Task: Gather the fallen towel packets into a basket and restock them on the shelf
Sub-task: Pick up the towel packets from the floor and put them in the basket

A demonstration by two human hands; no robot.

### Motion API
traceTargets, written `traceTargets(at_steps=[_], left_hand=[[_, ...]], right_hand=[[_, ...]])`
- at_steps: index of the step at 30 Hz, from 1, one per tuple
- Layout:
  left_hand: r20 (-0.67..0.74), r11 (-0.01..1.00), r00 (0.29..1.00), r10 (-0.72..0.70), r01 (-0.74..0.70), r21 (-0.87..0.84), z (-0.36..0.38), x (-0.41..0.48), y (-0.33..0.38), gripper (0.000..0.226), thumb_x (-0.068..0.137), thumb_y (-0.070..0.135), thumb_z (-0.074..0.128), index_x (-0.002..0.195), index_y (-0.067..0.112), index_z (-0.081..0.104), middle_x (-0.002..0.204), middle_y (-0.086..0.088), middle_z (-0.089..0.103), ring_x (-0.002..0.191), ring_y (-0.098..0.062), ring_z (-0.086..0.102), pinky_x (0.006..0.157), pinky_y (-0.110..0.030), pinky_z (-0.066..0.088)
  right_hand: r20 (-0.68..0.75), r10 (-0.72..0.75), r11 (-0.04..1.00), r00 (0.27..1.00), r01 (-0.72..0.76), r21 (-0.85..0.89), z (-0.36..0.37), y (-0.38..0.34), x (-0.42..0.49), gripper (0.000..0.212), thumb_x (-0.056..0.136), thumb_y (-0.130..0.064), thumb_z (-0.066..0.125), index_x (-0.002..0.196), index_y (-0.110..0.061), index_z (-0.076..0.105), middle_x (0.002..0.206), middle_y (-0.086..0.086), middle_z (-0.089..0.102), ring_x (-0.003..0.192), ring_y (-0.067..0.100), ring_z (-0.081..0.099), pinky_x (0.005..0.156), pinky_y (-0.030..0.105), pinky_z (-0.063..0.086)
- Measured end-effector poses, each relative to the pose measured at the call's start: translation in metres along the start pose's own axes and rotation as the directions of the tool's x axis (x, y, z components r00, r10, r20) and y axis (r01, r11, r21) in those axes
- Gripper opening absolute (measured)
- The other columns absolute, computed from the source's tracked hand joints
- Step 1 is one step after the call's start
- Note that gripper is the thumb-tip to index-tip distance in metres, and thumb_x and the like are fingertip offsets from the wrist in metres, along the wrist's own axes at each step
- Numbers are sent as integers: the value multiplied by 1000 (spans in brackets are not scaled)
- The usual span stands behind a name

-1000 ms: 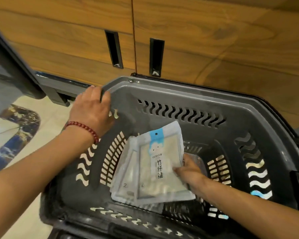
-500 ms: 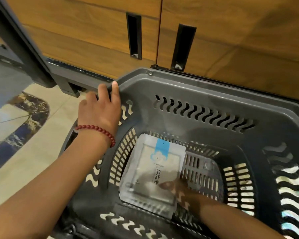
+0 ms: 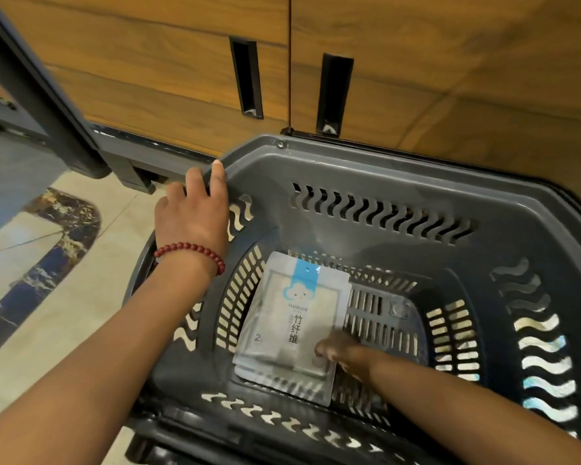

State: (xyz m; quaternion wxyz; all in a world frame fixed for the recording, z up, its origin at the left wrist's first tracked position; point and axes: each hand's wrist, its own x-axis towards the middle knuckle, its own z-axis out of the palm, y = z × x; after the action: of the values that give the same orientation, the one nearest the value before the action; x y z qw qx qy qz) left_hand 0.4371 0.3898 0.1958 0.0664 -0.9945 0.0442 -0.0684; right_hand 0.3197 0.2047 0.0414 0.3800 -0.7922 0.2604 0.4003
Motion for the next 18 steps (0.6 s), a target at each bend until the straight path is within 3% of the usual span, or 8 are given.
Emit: traceTargets(at_steps=[3,7,9,11,14,16,18], left_hand=[[-39,998,999,-2,-1,-59,-1,-1,-3,76,80,23,63,143,15,23,126,-18,45,103,-35,51,82,-44,45],[-42,983,998,38,-45,-179,-20,-6,-6,70,77,27,69,137,11,37,130,-18,47,116,-35,47,101,-52,38],[14,936,1000,-16,20,-351,-40,-20,4,65,78,24,71,135,12,43,131,-16,49,118,-32,47,103,-50,38],[78,826,997,-21,61,-560,-63,-48,25,55,81,20,69,131,13,49,127,-11,56,111,-27,54,96,-41,45],[185,631,972,143,55,-774,-101,-111,80,47,81,17,70,126,15,55,119,-3,61,102,-16,59,90,-26,43],[224,447,941,254,91,-890,-128,-161,123,38,81,10,70,117,16,59,112,-4,65,99,-14,62,92,-29,47],[195,330,924,330,81,-941,-152,-208,166,31,80,4,69,107,18,61,105,-5,68,96,-13,64,91,-27,49]], right_hand=[[-92,-21,994,996,11,-104,-14,-5,-34,37,88,-13,57,124,-3,54,124,9,58,111,21,57,87,24,47],[-133,-217,959,967,186,-213,-46,1,-106,31,85,-21,56,115,-11,60,116,7,62,106,22,58,85,25,49],[-163,-340,911,926,282,-302,-71,11,-144,28,84,-25,56,107,-11,63,107,6,64,98,20,60,82,29,50],[-227,-446,872,866,364,-328,-95,30,-182,24,86,-27,56,105,-15,63,100,2,65,90,16,59,77,29,48],[-405,-534,846,743,480,-233,-124,79,-240,16,88,-27,59,102,-21,63,98,-5,64,90,12,58,78,28,45],[-540,-510,834,670,538,-120,-138,123,-272,13,86,-21,63,99,-23,64,95,-9,64,88,9,60,78,24,46],[-624,-440,836,646,548,-23,-149,172,-295,13,84,-16,64,92,-26,65,92,-11,65,83,6,62,73,21,47]])
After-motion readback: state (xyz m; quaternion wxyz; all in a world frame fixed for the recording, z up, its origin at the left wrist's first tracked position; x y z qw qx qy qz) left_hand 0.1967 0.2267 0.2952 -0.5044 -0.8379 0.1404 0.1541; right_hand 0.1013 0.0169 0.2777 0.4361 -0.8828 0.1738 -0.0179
